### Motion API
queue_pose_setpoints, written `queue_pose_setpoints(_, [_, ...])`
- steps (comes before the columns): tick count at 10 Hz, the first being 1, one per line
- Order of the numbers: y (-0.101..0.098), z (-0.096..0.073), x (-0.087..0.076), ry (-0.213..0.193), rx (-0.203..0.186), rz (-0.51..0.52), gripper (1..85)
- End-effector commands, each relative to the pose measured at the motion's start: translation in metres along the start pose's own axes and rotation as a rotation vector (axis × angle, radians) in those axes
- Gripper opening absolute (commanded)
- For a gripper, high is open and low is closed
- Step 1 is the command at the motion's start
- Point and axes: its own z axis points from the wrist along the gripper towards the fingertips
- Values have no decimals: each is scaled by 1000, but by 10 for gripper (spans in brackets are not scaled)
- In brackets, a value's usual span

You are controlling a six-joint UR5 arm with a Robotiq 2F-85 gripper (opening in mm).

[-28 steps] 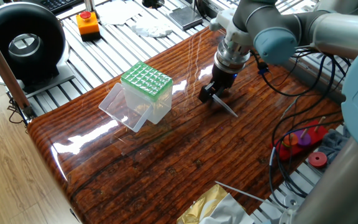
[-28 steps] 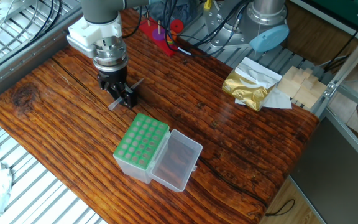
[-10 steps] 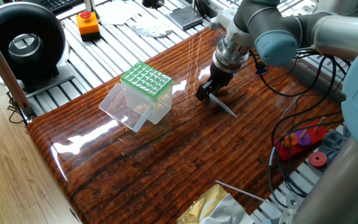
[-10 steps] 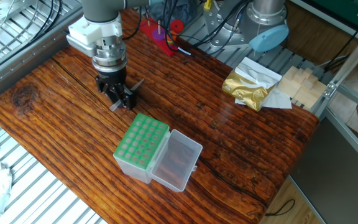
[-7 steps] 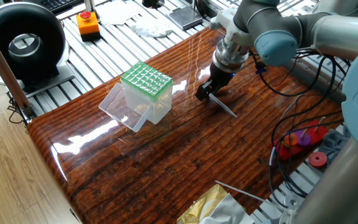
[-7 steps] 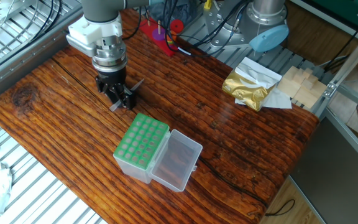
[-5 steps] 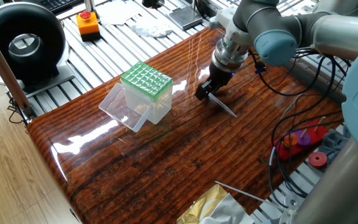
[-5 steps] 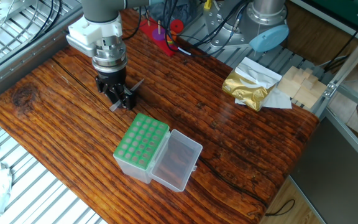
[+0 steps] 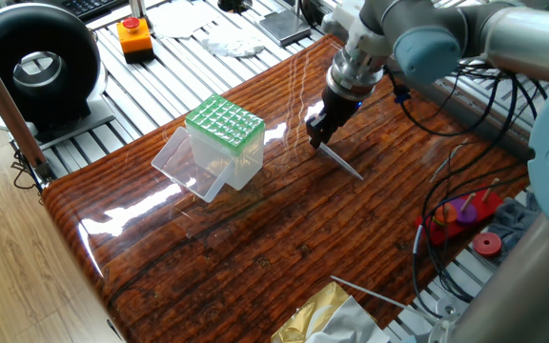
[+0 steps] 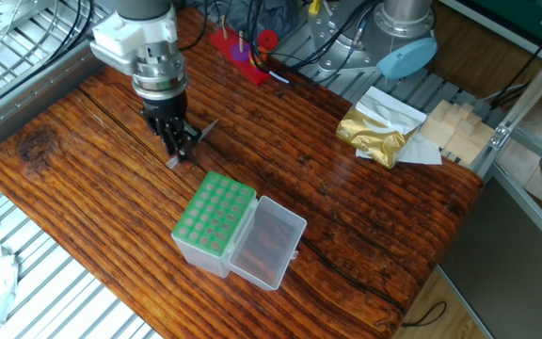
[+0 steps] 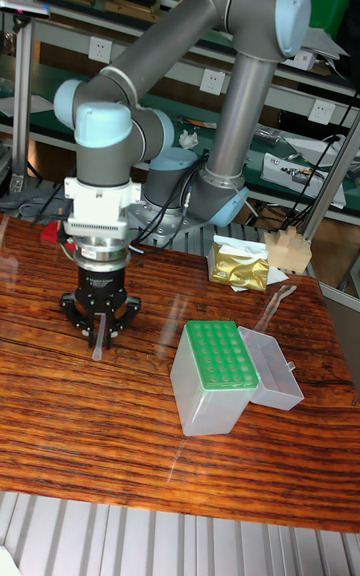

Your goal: Insert a large pipette tip into the holder for large pipette tips

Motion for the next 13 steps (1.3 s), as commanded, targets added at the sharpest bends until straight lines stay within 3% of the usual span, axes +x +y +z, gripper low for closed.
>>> queue_pose_setpoints(1, [0, -19, 0, 19, -16, 7, 310])
queue_pose_setpoints(2, [-1, -23, -1, 33, -19, 9, 310])
queue_pose_setpoints(4, [1, -28, 6, 116, -25, 44, 280])
queue_pose_setpoints(7, [-4, -29, -11, 169, -16, 53, 253])
queue_pose_setpoints(9, [-10, -36, -10, 215, -18, 52, 253])
queue_pose_setpoints(10, [-6, -33, -12, 220, -32, 62, 253])
queue_pose_setpoints(13, [0, -21, -18, 229, -13, 66, 253])
